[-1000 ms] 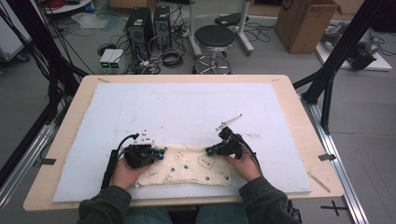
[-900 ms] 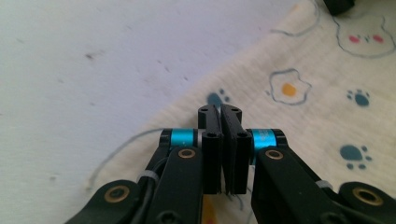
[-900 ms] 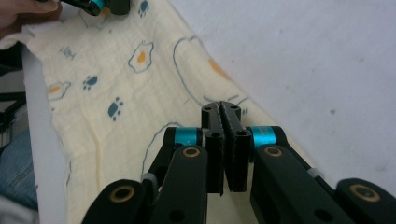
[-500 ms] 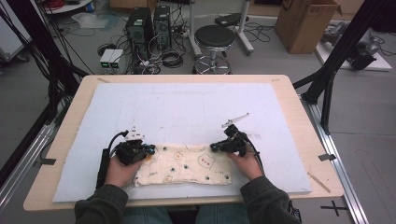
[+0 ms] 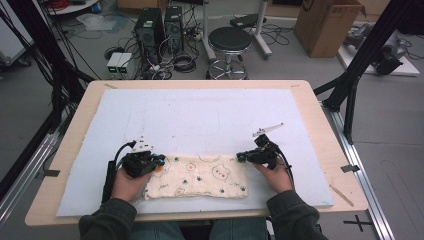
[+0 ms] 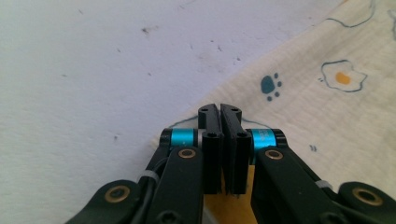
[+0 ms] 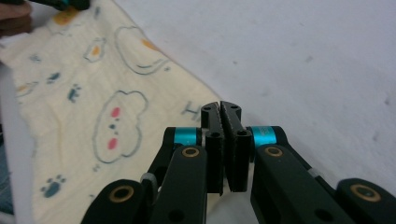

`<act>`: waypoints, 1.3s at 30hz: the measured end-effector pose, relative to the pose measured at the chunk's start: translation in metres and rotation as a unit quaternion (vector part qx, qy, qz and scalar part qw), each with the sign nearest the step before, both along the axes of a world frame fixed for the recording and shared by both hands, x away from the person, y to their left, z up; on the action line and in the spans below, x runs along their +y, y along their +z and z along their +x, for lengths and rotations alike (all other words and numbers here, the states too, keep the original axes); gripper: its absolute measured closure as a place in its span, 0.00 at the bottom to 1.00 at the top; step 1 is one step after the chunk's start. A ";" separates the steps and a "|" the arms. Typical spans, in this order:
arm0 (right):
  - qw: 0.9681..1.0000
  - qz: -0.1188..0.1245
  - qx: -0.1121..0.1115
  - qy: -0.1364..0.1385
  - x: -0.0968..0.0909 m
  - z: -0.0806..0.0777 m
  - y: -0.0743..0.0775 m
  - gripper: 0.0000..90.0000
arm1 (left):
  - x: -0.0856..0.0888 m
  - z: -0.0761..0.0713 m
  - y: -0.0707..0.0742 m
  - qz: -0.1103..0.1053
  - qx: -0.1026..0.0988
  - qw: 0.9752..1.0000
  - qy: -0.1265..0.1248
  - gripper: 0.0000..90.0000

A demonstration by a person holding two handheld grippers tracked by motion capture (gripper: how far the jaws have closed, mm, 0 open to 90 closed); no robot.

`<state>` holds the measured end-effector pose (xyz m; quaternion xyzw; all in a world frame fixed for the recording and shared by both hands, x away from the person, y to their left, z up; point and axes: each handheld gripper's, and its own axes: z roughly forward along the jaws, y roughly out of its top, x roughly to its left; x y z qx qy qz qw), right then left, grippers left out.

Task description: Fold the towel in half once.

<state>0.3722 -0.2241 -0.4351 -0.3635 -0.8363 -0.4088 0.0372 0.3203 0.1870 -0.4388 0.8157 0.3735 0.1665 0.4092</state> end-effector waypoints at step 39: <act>1.000 0.007 0.008 0.001 -0.008 -0.001 -0.010 0.96 | 0.009 0.000 -0.004 0.007 0.017 1.000 0.004 0.97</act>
